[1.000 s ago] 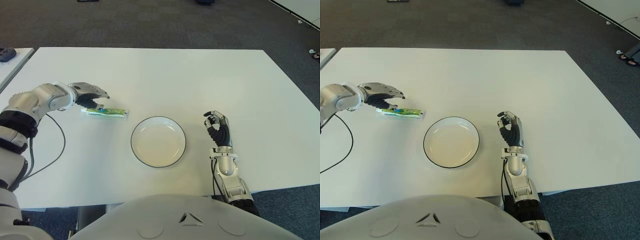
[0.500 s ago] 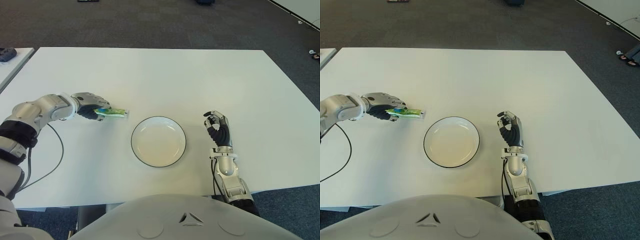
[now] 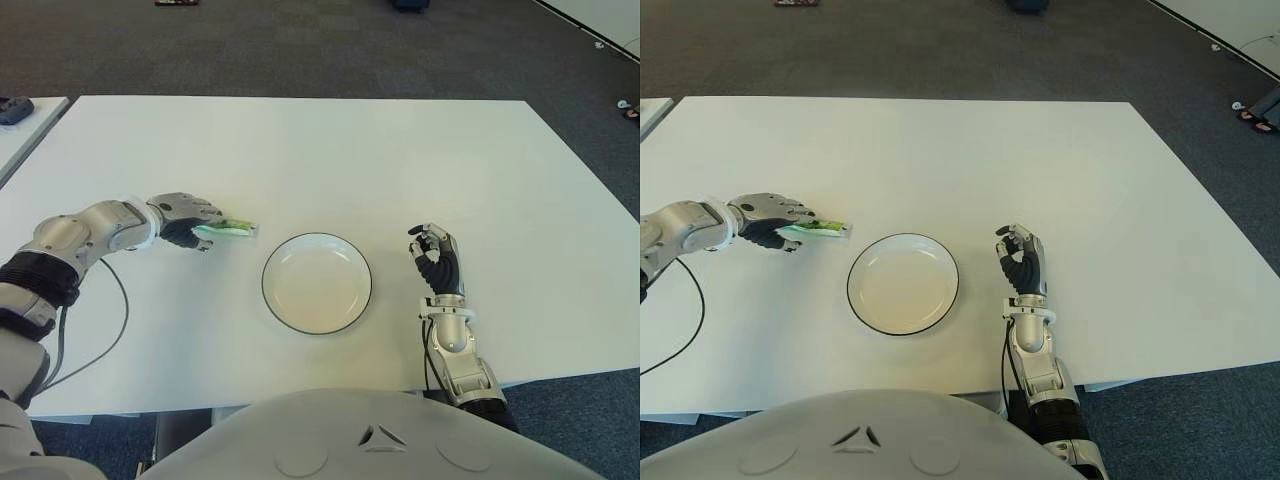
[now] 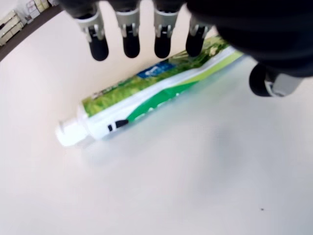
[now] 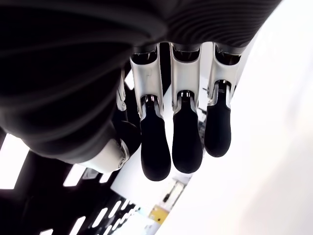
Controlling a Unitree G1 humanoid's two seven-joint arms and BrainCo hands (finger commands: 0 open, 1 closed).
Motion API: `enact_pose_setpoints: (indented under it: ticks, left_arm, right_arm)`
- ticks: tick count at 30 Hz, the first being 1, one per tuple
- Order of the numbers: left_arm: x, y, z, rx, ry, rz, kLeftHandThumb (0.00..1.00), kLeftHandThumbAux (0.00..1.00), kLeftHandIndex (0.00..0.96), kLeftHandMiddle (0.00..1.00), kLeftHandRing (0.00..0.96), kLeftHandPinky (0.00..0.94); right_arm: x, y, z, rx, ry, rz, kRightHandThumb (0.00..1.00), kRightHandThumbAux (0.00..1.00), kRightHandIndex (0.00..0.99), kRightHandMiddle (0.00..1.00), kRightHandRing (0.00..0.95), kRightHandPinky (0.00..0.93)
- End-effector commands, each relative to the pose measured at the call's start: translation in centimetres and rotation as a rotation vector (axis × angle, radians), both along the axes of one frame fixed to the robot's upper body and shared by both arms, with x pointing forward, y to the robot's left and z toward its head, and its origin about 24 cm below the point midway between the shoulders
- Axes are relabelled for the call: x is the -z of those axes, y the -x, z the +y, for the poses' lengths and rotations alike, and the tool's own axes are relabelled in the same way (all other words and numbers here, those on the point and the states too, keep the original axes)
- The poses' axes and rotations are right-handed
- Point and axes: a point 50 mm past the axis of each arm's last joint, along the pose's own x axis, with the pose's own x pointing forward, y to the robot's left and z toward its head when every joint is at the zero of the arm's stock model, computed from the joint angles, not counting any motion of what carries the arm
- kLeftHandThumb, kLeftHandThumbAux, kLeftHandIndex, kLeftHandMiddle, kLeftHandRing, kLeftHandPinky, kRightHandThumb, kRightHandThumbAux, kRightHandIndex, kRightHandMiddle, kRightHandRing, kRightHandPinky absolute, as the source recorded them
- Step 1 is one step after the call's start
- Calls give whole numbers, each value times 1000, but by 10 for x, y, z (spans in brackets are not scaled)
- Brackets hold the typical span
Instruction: Put the toothpaste on the table into the plate.
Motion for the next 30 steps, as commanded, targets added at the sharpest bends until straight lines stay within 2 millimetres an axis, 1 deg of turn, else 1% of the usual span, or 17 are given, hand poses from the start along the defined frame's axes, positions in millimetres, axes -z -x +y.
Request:
enact_pose_setpoints:
  ticks: [1,5,8,12,15,17,23,26,30]
  left_arm:
    - [36,14,-3,-5,-82,115,467,240,0,0,0,12]
    - [41,13,-3,-21,-99,123,460,237,0,0,0,11]
    - [45,12,-3,-41,-109,127,454,231,0,0,0,7]
    - [54,10,-2,-87,-129,131,449,222,0,0,0,1]
    - [67,6,3,-165,-150,124,446,217,0,0,0,0]
    - [72,5,5,-196,-161,119,443,215,0,0,0,0]
    - [76,2,5,-229,-159,112,434,216,0,0,0,14]
    - [75,0,3,-244,-145,105,430,219,0,0,0,18]
    - [74,-4,2,-259,-135,95,428,222,0,0,0,20]
  right_arm:
    - [0,0,0,9,-1,11,700,731,431,682,671,569]
    - [0,0,0,18,7,19,699,731,431,690,679,578]
    - [1,1,-1,25,16,30,699,732,431,687,670,564]
    - [2,1,-1,36,19,37,699,732,430,683,666,564]
    - [3,1,-2,39,20,40,699,732,430,682,664,554]
    - [3,2,-2,40,20,42,699,732,430,681,663,551]
    - [4,3,-3,42,24,46,699,732,431,672,649,518]
    - [4,3,-3,42,30,46,700,732,431,675,657,548]
    - [3,4,-3,41,31,49,701,732,431,677,659,554]
